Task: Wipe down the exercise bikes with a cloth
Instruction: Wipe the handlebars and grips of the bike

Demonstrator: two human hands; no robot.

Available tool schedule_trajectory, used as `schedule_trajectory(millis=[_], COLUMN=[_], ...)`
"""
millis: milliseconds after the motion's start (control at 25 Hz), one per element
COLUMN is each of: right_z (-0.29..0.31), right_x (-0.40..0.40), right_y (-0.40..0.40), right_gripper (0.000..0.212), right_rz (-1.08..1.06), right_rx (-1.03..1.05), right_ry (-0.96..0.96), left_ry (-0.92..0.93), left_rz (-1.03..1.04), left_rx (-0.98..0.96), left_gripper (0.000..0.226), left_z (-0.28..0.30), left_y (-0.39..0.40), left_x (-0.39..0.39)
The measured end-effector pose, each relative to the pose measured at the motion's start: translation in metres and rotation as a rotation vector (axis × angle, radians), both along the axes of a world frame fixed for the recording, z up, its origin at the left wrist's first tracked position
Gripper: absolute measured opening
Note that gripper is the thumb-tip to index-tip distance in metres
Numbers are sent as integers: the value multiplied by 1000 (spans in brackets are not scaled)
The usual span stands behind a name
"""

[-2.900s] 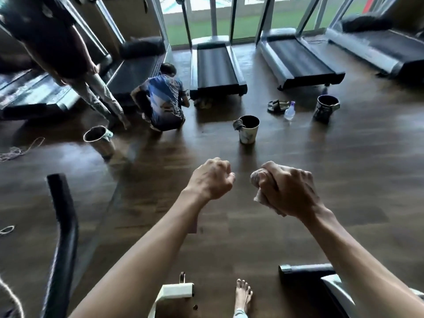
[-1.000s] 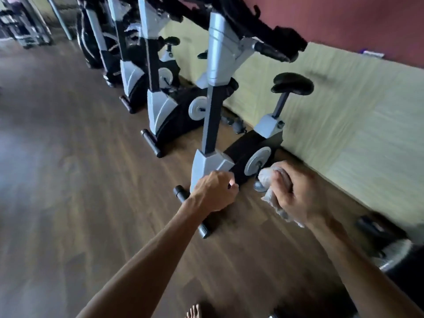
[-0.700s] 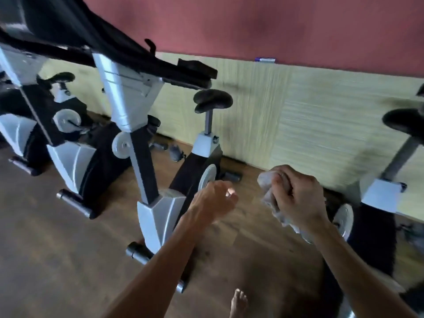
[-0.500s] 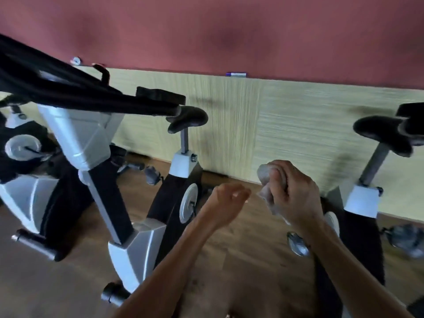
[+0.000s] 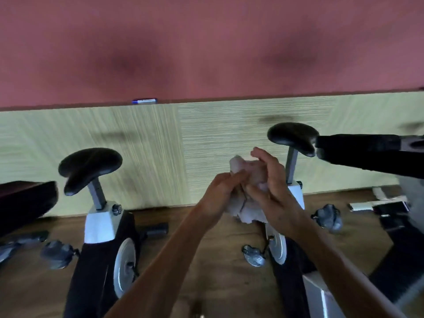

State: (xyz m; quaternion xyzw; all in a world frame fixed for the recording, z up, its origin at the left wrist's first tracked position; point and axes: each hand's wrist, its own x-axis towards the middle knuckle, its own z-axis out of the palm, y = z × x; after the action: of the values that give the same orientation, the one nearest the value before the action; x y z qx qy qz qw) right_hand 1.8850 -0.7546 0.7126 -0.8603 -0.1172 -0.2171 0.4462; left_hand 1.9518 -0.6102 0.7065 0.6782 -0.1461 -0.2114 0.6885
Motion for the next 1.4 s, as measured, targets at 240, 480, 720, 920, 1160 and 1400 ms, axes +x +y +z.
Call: schedule_trajectory(millis=[240,480,720,920,1160,1400], right_z=[-16,24,78,112,149,167], right_x=[44,71,83,83,53,16], right_y=[-19,-15,-34,-50,-81,-77], right_gripper=[55,21,16,9,19,42], right_rz=[-561,-427,-653,-809,-906,-1294], right_rx=[143,518,301,204,82,-65], right_ry=[106,111,-132,-279,-236,-140], left_ry=[130,283,-388,-558,-458,-512], left_rz=[-136,-521,-160,-295,-610,-898], left_rx=[-102,-319,-207,-174,-440,-697], left_gripper=[39,49,46,46,34,25], left_z=[16,45,91,144,179,201], left_y=[-45,-78,-125,-156,-216,-266], left_x=[87,133,136,107,84,51])
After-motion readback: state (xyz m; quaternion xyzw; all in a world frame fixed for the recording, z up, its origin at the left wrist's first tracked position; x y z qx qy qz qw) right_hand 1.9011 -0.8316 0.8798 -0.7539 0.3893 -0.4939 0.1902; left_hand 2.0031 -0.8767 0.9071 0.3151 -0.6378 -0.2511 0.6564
